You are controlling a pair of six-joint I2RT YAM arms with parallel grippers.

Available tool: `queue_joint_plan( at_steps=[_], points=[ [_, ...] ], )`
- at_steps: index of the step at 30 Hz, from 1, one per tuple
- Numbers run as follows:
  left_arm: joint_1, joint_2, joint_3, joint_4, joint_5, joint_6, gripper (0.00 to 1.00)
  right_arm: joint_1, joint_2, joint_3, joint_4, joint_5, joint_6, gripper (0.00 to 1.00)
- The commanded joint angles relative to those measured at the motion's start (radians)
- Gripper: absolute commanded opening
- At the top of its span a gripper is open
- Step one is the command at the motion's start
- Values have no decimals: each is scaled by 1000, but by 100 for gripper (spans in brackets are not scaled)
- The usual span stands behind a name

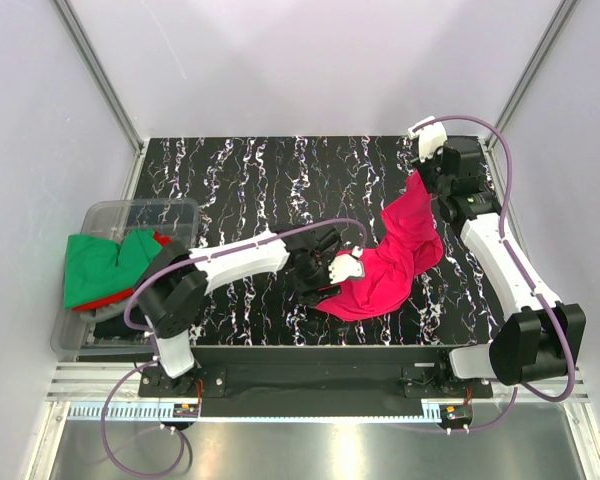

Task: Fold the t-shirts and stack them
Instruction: Flatten the tshirt out

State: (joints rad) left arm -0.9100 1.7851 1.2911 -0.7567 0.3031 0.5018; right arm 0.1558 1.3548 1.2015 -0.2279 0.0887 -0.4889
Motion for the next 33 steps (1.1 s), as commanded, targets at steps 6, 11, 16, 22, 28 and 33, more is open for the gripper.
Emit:
queue_joint_plan(
  at_steps=[6, 11, 16, 22, 28, 33],
  points=[
    [-3, 137, 69, 42, -33, -14, 52, -2, -40, 1, 65, -3, 3, 0],
    [-4, 163, 99, 40, -61, -16, 27, -4, -55, -22, 73, 14, 9, 0],
    [-3, 108, 90, 40, -88, -14, 0, -2, -75, -37, 81, 19, 15, 0],
    [71, -191, 118, -48, -192, 61, 0, -18, -114, 45, 102, 60, 41, 0],
    [149, -462, 206, -84, -290, 214, 0, -21, -167, 182, 96, 2, 130, 0],
    [149, -529, 272, -108, -348, 210, 0, -21, -265, 182, 35, -55, 148, 0]
  ],
)
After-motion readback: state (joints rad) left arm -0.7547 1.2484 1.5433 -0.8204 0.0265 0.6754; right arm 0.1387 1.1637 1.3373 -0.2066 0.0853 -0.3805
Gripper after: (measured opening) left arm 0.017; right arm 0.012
